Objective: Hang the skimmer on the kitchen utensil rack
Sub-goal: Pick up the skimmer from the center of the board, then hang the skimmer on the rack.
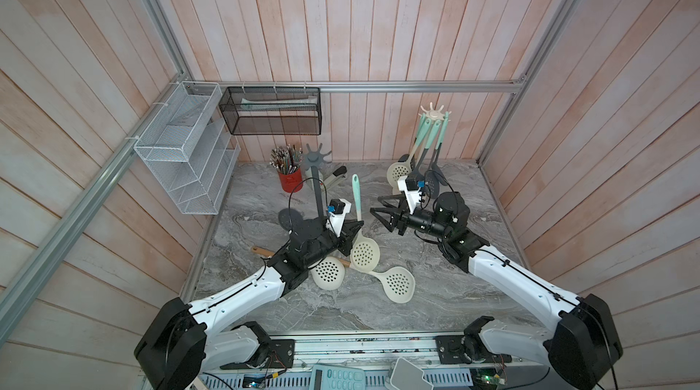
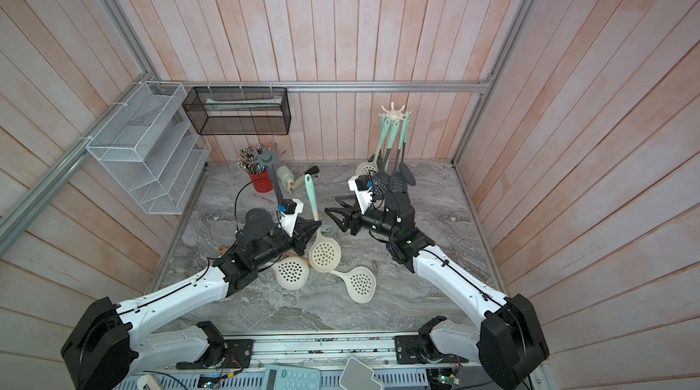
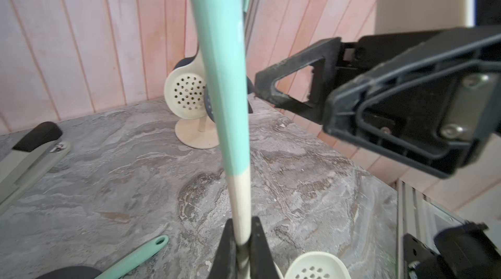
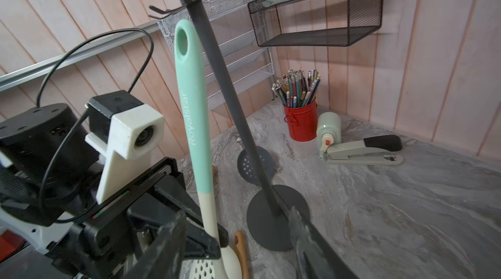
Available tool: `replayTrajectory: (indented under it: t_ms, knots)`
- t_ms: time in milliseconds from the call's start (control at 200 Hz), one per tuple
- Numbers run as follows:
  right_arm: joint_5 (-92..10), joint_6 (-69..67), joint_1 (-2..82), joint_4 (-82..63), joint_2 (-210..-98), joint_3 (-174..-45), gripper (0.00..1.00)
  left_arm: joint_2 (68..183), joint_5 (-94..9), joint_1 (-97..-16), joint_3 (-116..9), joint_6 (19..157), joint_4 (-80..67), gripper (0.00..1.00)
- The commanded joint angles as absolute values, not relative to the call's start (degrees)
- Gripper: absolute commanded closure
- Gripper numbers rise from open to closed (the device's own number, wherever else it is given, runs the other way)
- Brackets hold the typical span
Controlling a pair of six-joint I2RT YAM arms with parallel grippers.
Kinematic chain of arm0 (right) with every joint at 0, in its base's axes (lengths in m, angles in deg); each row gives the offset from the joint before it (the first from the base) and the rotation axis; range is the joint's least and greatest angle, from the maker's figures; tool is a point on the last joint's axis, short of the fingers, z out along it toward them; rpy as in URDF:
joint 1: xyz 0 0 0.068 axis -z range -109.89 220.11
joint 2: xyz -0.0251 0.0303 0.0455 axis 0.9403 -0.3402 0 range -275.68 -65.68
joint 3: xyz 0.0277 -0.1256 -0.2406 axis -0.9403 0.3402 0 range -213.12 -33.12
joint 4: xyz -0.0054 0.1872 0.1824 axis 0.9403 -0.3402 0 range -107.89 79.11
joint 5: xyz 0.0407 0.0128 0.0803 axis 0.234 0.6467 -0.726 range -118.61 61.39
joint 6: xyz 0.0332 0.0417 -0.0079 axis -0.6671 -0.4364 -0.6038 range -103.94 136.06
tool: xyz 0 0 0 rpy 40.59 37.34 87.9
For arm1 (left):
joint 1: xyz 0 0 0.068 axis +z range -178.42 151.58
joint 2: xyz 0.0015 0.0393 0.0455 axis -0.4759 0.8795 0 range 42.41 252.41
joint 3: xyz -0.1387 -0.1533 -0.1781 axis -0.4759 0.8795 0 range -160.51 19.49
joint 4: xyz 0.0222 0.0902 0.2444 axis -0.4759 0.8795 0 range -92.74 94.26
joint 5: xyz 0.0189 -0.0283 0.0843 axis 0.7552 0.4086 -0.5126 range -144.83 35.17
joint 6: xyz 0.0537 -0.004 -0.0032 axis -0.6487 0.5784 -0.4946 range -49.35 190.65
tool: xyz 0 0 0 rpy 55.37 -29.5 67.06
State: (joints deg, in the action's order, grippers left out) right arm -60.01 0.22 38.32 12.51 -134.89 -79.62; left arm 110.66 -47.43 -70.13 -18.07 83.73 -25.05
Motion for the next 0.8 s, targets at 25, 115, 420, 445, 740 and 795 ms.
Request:
replayTrajectory:
  t_ms: [25, 115, 420, 445, 740, 795]
  knots:
    - [-52.37, 1.71, 38.41, 15.09, -134.34, -78.26, 0.38, 109.39, -59.67, -70.36, -17.86, 87.63, -25.51, 1.0]
    - [-51.41, 2.21, 38.38, 17.26, -134.27, -76.89, 0.38, 109.81, -62.85, -70.41, -18.21, 88.35, -25.61, 1.0]
    - [-53.2, 4.76, 38.38, 22.75, -134.32, -72.09, 0.37, 113.99, -67.63, -70.5, -22.46, 89.55, -25.51, 1.0]
    - [-53.42, 4.94, 38.44, 23.13, -134.44, -71.88, 0.37, 114.27, -67.47, -70.52, -22.88, 89.51, -25.46, 1.0]
    - [-52.21, 7.86, 38.48, 22.55, -133.31, -70.67, 0.37, 116.68, -68.84, -72.31, -25.75, 89.22, -26.3, 1.0]
    - [-52.12, 7.86, 38.47, 23.27, -132.69, -69.64, 0.37, 116.5, -69.32, -72.96, -26.11, 88.82, -26.23, 1.0]
